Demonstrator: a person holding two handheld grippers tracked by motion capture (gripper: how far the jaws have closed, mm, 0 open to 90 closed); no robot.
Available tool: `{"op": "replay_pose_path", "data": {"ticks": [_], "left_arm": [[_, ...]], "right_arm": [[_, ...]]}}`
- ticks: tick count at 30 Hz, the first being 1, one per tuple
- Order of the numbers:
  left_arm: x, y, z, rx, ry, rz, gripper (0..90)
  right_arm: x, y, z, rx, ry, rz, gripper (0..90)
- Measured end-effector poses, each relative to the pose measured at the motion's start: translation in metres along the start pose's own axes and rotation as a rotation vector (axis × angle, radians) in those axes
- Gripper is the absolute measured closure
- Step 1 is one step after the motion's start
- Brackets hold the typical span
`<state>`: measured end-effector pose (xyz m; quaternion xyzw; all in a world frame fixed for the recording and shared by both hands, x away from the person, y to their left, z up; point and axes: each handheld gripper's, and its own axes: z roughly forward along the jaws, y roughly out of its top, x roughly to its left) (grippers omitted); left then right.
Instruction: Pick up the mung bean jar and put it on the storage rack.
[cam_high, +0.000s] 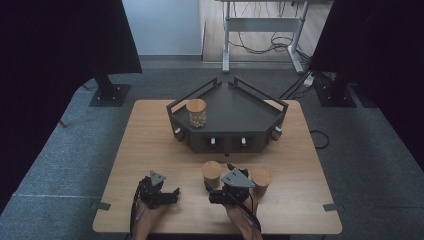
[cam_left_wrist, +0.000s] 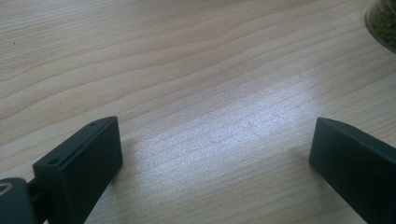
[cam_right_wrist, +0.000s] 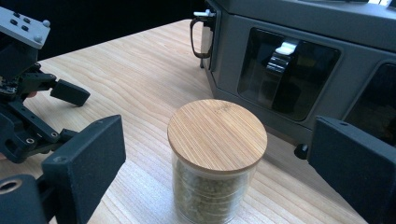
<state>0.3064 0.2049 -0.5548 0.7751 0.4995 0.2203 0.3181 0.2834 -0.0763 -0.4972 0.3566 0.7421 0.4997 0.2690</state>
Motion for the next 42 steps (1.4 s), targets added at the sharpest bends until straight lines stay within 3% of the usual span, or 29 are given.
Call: {"op": "replay_pose_path", "data": {"ticks": [42], "left_arm": [[0.000, 0.000, 0.000, 0.003, -0.002, 0.005, 2.2]], "right_arm": [[-0.001, -0.009, 0.036, 0.062, -0.001, -0.011, 8.8]]}}
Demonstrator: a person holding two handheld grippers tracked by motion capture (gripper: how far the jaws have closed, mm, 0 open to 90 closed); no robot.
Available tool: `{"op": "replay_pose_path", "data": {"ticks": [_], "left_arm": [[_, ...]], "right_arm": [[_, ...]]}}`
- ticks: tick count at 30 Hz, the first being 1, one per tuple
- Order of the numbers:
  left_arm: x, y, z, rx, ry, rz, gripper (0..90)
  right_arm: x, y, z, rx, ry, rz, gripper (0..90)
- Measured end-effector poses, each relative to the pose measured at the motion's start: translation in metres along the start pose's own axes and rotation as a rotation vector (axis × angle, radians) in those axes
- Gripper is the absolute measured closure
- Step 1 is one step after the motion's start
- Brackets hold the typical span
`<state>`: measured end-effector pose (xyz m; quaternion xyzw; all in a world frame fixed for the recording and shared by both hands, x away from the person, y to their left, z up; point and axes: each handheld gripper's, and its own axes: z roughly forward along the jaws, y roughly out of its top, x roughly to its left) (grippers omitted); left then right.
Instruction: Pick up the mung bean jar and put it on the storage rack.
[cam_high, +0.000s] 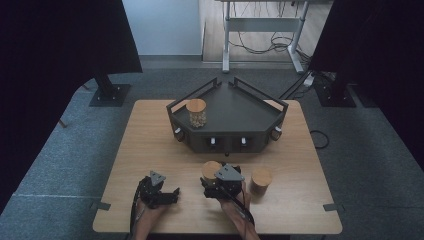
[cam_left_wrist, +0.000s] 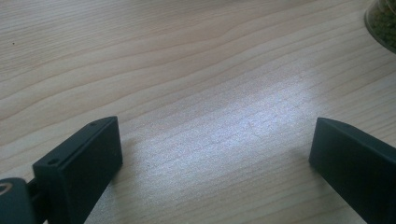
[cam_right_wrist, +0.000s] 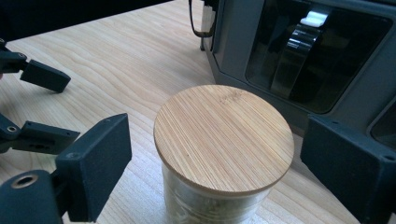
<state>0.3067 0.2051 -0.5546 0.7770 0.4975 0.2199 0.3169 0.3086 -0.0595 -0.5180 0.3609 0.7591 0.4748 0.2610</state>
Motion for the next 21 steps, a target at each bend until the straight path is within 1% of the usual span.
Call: {"op": "replay_pose_path", "data": {"ticks": [9, 16, 17, 19, 21], "left_arm": [[0.0000, 0.0000, 0.0000, 0.000, -0.001, 0.000, 2.2], [0.0000, 0.0000, 0.0000, 0.000, -0.001, 0.000, 2.2], [0.0000, 0.0000, 0.0001, 0.000, -0.001, 0.000, 2.2], [0.0000, 0.0000, 0.0001, 0.000, -0.001, 0.000, 2.2], [0.0000, 0.0000, 0.0001, 0.000, -0.001, 0.000, 2.2]], "right_arm": [[-0.0026, -0.0033, 0.0048, 0.018, 0.004, 0.012, 12.7], [-0.0027, -0.0037, 0.0076, 0.026, 0.009, 0.014, 18.1], [-0.0023, -0.0036, 0.0081, 0.028, 0.007, 0.011, 18.6], [-0.0019, -0.0035, 0.0082, 0.032, -0.007, 0.008, 22.6], [-0.0028, -0.0033, 0.0076, 0.036, -0.006, 0.019, 22.9]]}}
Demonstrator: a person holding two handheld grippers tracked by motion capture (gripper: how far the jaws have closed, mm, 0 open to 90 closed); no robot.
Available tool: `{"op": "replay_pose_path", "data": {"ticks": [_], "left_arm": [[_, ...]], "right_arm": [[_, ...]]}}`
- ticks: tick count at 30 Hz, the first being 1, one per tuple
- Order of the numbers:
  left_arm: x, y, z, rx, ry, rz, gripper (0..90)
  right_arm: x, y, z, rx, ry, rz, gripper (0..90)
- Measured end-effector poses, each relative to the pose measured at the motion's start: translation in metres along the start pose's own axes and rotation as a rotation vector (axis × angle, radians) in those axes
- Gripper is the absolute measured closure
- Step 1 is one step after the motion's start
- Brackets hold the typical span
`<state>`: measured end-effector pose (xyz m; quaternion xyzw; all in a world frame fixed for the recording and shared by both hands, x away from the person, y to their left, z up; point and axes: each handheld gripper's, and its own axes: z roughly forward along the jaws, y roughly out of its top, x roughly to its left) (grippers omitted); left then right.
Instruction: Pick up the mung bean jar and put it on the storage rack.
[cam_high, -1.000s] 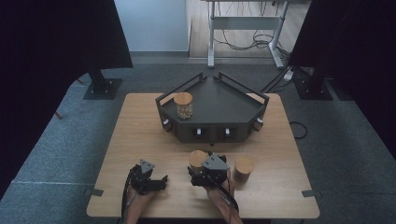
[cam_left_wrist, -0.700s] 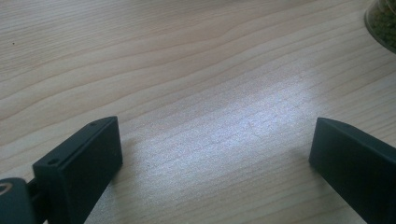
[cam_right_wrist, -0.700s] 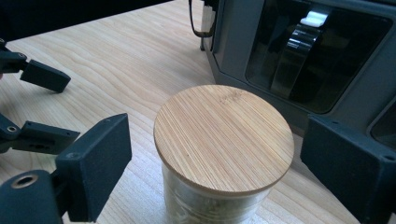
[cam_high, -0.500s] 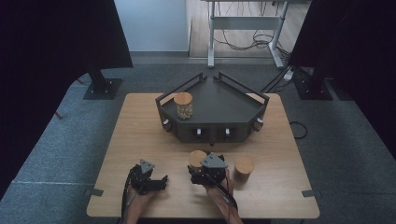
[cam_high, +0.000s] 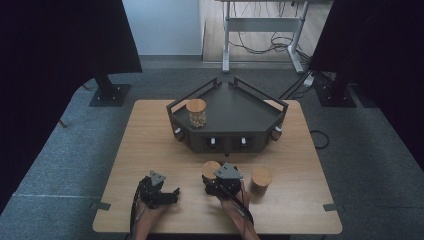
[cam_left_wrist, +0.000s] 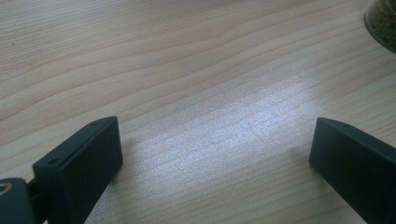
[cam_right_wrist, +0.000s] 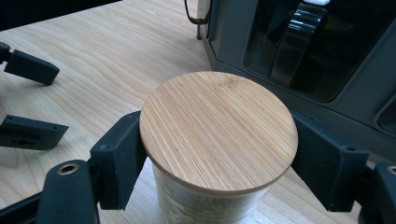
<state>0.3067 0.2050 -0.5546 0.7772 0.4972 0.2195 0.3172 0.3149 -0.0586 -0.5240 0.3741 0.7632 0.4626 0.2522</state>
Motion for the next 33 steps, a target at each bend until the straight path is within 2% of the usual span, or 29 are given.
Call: {"op": "replay_pose_path", "data": {"ticks": [10, 20, 33], "left_arm": [[0.000, 0.000, 0.000, -0.001, -0.001, -0.001, 2.2], [0.000, 0.000, 0.000, -0.001, -0.001, -0.001, 2.2], [0.000, 0.000, 0.000, -0.001, -0.001, 0.000, 2.2]], "right_arm": [[0.003, 0.001, -0.001, 0.010, -0.029, 0.006, 23.3], [0.003, 0.002, -0.004, 0.020, -0.025, 0.007, 23.4], [0.002, 0.013, -0.017, -0.018, -0.026, -0.005, 23.4]]}}
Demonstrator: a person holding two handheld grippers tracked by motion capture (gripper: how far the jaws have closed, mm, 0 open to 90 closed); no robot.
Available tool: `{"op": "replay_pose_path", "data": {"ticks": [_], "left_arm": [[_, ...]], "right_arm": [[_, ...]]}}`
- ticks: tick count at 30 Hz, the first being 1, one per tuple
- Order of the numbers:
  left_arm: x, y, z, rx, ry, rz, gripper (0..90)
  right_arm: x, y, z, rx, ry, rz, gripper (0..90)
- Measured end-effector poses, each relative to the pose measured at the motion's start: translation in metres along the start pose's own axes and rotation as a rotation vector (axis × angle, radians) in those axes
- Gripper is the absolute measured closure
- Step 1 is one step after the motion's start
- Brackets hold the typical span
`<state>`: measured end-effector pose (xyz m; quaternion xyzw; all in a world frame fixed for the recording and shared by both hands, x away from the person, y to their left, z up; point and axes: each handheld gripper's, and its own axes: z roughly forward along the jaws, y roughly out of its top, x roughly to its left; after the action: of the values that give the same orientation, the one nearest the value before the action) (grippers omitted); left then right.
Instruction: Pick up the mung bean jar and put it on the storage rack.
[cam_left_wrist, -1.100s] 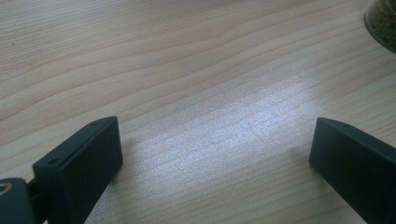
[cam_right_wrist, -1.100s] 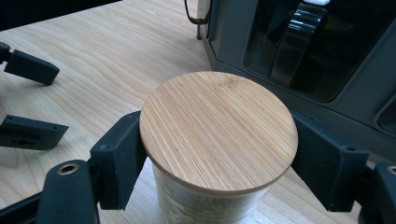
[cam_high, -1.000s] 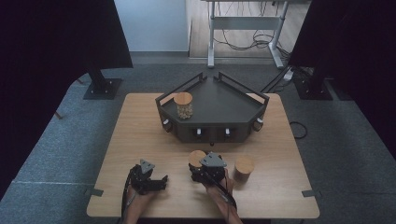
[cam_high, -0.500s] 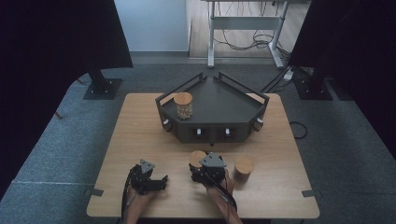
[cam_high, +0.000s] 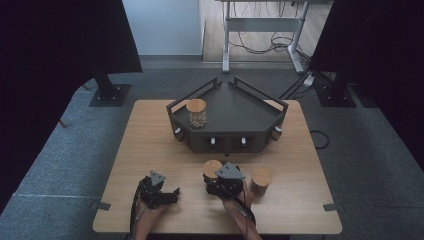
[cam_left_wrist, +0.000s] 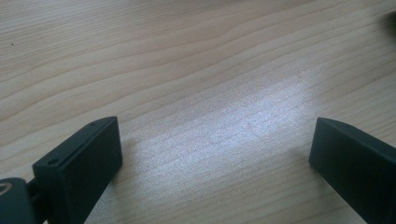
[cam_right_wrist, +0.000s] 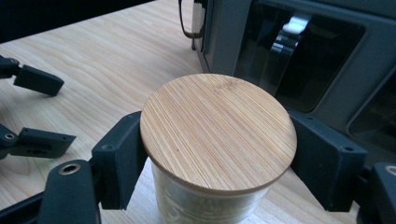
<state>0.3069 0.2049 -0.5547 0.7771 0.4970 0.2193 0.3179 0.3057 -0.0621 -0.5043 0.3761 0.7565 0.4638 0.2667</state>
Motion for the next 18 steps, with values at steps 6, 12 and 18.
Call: {"op": "replay_pose_path", "data": {"ticks": [6, 12, 18], "left_arm": [[0.000, 0.000, 0.000, 0.001, 0.000, 0.001, 2.2], [0.000, 0.000, 0.000, 0.001, 0.000, 0.001, 2.2], [0.000, 0.000, 0.000, -0.001, 0.000, 0.000, 2.2]], "right_arm": [[0.001, 0.007, -0.005, -0.007, 0.003, -0.013, 23.4], [0.000, 0.013, -0.008, -0.012, 0.005, -0.017, 23.4], [-0.003, 0.022, -0.014, -0.022, 0.009, -0.020, 23.4]]}}
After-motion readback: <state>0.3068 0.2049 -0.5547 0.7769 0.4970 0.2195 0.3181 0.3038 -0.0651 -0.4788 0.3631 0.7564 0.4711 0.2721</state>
